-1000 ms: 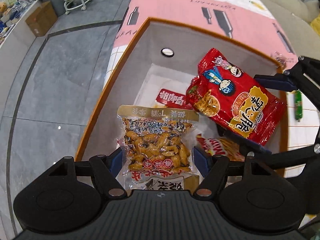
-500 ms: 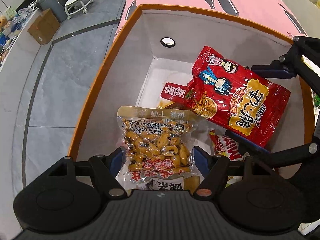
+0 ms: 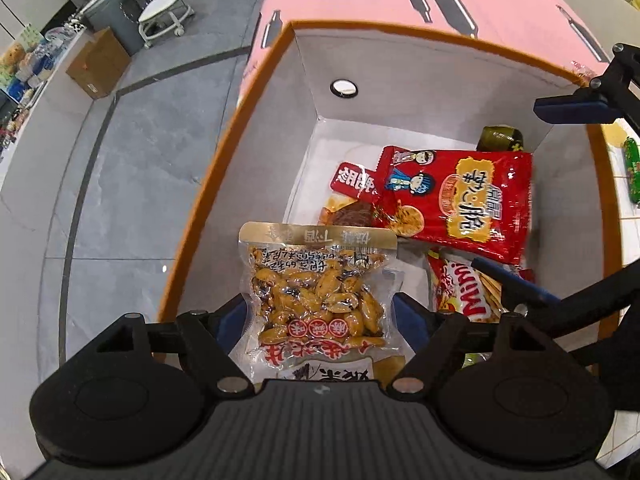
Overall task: Organize snacks
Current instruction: 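Open both tools to drop the packets into the box, then move both tools back toward the sausage and meat snack on the table, then close the right tool on the green sausage while the left tool reaches the brown meat snack, then close the left tool on the wrapped brown meat snack, then lift the meat snack and sausage and carry them over the box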
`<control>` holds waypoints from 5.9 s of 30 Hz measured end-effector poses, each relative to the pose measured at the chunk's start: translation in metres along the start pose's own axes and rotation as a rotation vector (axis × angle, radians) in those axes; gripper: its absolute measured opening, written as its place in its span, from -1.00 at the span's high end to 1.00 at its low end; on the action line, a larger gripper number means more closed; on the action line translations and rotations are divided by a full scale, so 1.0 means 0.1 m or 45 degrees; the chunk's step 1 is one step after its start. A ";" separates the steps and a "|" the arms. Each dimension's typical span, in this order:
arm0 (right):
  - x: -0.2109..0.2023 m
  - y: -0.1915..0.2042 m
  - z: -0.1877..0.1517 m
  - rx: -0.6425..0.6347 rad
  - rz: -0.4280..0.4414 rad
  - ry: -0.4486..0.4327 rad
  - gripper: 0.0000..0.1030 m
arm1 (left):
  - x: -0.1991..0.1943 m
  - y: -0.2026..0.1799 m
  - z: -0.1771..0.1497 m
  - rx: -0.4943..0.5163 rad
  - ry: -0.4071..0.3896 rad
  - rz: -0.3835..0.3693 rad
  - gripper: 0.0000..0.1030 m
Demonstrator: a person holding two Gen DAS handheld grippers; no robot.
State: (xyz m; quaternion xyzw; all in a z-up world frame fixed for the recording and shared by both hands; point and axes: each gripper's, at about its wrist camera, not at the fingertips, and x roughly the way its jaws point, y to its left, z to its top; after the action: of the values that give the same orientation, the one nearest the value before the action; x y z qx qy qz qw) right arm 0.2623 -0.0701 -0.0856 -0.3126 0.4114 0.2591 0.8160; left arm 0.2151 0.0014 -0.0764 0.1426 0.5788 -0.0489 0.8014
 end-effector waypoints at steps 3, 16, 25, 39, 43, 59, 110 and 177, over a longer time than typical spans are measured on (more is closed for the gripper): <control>-0.10 -0.06 -0.01 0.037 0.011 -0.030 -0.80 | -0.10 0.02 -0.04 -0.017 -0.043 -0.007 -0.80; -0.52 -0.27 -0.22 0.282 0.064 -0.142 -0.85 | -0.39 0.07 -0.13 -0.069 -0.209 -0.030 -0.95; -0.69 -0.27 -0.47 0.376 0.053 -0.179 -0.85 | -0.67 0.01 -0.15 -0.063 -0.273 -0.113 -1.00; -1.15 -0.42 -1.23 0.567 -0.092 -0.250 -0.84 | -1.03 -0.68 -0.13 0.093 -0.436 -0.253 -1.00; -1.14 -0.47 -1.44 0.614 -0.136 -0.217 -0.84 | -0.99 -0.92 -0.09 0.153 -0.434 -0.296 -1.00; -0.56 -1.01 -1.98 0.831 -0.252 0.000 -0.68 | -0.65 -1.68 0.31 0.414 -0.431 -0.305 -0.95; 0.20 -1.91 -2.47 1.066 -0.182 0.054 0.48 | 0.56 -2.95 1.65 1.290 -0.521 -0.286 -0.96; -1.38 -0.43 -1.04 0.944 0.149 -0.358 0.62 | -1.08 -0.62 0.27 0.191 -0.228 -0.301 0.06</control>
State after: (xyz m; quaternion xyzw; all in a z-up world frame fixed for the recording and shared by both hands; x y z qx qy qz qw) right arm 0.1658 -0.1974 -0.0062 0.0655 0.3784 0.1792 0.9057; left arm 0.1895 -0.0747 0.0229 0.1281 0.5126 -0.1986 0.8255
